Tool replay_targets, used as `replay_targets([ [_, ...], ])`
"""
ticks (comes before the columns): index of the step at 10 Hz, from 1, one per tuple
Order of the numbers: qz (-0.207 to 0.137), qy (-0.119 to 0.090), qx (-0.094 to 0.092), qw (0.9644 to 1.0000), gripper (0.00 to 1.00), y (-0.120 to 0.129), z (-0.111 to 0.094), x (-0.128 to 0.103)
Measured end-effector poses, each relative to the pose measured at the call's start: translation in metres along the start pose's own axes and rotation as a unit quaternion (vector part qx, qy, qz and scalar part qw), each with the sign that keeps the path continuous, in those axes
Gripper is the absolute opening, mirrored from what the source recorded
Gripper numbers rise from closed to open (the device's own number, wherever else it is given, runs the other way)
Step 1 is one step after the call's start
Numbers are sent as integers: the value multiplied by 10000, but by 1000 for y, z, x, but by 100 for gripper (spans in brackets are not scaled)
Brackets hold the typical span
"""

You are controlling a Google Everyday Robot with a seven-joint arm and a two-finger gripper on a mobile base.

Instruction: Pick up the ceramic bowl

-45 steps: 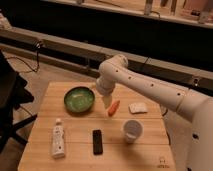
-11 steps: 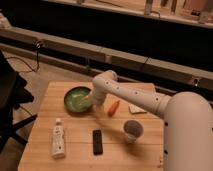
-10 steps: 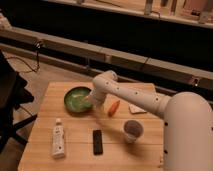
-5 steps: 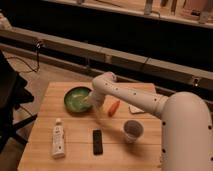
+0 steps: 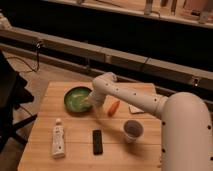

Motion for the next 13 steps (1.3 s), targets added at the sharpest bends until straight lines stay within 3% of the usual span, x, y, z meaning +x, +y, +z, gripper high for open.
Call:
replay_targets([
  [3, -18, -14, -8, 10000, 34, 1, 0, 0],
  [5, -64, -6, -38, 10000, 16, 1, -6, 2],
  [13, -245, 40, -18, 9997, 16, 0, -37, -1],
])
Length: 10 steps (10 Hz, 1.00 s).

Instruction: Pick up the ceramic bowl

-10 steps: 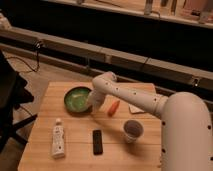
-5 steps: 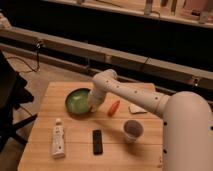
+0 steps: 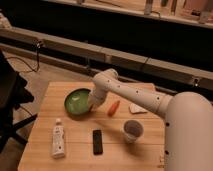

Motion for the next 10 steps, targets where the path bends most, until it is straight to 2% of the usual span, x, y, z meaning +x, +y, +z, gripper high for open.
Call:
replay_targets([
  [10, -145, 6, 18, 9999, 16, 1, -21, 1],
])
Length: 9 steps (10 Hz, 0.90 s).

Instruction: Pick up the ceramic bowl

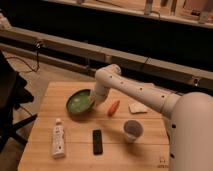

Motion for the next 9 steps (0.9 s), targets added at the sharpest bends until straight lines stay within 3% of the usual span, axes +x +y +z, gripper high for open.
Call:
replay_targets([
  [9, -99, 51, 74, 9999, 16, -8, -21, 5],
])
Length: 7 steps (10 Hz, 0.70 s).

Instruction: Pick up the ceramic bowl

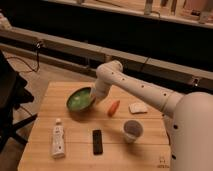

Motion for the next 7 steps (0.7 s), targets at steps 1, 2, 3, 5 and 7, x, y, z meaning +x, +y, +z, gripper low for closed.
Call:
replay_targets([
  [1, -11, 16, 14, 10000, 16, -1, -3, 1],
  [2, -21, 25, 24, 10000, 16, -2, -6, 1],
  [3, -26, 26, 32, 10000, 16, -3, -9, 2],
  [5, -30, 28, 47, 10000, 16, -5, -14, 3],
  [7, -31, 34, 60, 10000, 16, -7, -19, 5],
])
